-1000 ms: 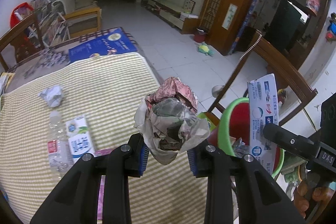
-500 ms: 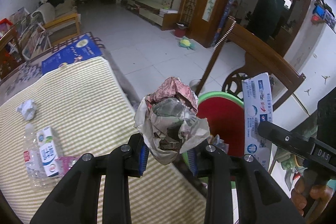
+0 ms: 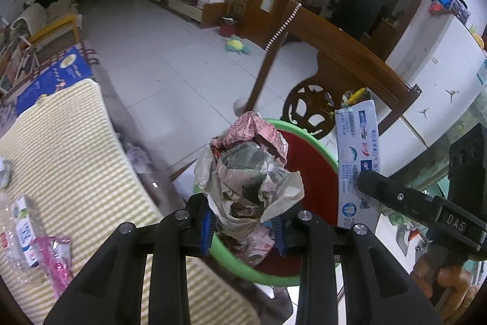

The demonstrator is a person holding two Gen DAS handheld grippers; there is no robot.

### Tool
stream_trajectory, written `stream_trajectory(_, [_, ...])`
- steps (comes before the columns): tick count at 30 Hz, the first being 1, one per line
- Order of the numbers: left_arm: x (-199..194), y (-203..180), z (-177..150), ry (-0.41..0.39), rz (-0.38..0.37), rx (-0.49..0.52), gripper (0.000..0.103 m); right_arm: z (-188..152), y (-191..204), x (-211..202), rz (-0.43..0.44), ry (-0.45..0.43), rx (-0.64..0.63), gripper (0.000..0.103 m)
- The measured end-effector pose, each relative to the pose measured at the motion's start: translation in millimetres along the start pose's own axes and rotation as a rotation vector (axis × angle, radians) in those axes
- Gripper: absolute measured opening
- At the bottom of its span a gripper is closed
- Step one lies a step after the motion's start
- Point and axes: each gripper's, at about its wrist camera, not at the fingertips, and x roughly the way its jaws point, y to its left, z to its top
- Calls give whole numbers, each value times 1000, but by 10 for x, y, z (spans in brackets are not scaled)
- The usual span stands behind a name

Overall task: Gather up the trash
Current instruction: 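Open both tools over the red bucket to drop the paper ball and toothpaste box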

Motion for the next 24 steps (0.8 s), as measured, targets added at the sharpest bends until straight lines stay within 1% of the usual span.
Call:
stream_trajectory(6, [244,-103,19,51,-23,18,28,8,-110,-73,-33,-13,16,53])
stream_trajectory(13, [361,-149,7,88,-40,27,30,18,-130,-72,-46,-15,17,53])
stream_trajectory(15, [388,-146,10,99,-36,29,43,21,-120,-61,-55,-17,20,54])
stream_trajectory(16, [383,-118,13,94,-27,22,47,19,-119,-67,-61,-28,30,58])
stream_trajectory(17, [369,-86,8,85,-32,19,49,19,-124,-76,-60,-40,42,64])
stream_trajectory(18, [358,-67,6,82,-31,17,49,21,-131,-77,-58,-46,47,65])
stream_trajectory(21, [281,86,-27,66,-1,-5,54,26,-78,-44,-59,-41,36,65])
stream_trajectory(23, [217,234,-49,55,21,-39,56,23,-21,-9,-50,-38,26,65])
stream_trajectory(24, [159,363,-68,43,44,-67,58,23,18,19,-47,-32,17,65])
